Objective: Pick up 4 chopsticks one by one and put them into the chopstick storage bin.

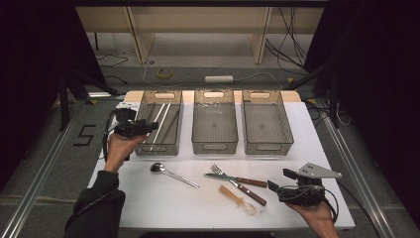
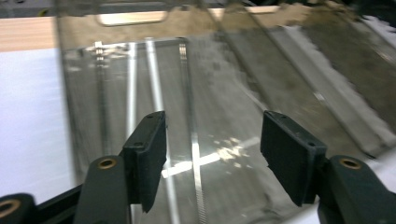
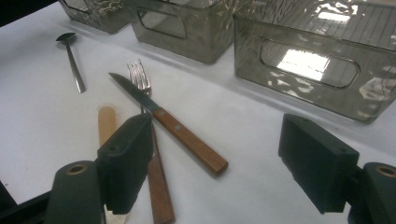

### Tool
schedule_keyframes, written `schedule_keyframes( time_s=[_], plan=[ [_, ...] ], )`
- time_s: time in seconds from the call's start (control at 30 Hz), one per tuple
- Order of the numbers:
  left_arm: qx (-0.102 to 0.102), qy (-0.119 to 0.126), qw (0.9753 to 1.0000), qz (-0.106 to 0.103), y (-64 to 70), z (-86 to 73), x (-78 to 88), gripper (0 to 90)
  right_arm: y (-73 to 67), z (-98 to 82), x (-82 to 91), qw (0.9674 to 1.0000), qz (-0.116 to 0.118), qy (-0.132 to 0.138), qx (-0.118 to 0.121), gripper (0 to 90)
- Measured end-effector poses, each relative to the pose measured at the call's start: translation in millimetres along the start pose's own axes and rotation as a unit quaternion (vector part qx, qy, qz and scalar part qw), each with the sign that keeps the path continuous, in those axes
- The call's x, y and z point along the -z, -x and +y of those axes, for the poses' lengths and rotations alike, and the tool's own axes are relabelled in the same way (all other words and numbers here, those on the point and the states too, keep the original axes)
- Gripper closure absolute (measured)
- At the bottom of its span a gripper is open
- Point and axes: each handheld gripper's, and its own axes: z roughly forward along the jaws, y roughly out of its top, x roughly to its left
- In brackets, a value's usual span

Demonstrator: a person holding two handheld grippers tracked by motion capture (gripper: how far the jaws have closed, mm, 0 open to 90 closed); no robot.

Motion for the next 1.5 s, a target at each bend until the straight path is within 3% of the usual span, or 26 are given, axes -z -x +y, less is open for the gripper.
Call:
schedule_keyframes(
  time_s=[0.2, 0.47, 0.57, 0.9, 1.27, 1.5],
  plan=[
    [-0.046, -0.015, 0.9987, -0.018, 22.7, -3.3, 7.9, 33.5, -2.0, 0.6, -0.5, 1.0, 0.002, 0.001, 0.001, 27.4],
    [-0.07, -0.017, 0.9967, -0.038, 39.0, -10.5, 14.2, 29.1, -5.2, 1.2, -2.2, 0.9999, 0.009, -0.003, 0.007, 27.5],
    [-0.087, -0.024, 0.9948, -0.049, 46.4, -13.9, 13.7, 28.0, -6.5, 1.6, -2.7, 0.9999, 0.013, -0.003, 0.008, 27.5],
    [-0.112, -0.032, 0.9909, -0.067, 60.0, -18.9, 19.0, 25.3, -9.9, 2.6, -4.1, 0.9997, 0.023, -0.004, 0.009, 27.5],
    [-0.153, -0.057, 0.9834, -0.079, 73.6, -25.2, 20.9, 23.8, -16.6, 4.5, -6.5, 0.9991, 0.039, -0.004, 0.017, 27.5],
    [-0.162, -0.062, 0.9812, -0.084, 77.9, -27.2, 21.4, 23.5, -25.1, 7.0, -10.4, 0.9981, 0.056, -0.008, 0.023, 27.7]
  ],
)
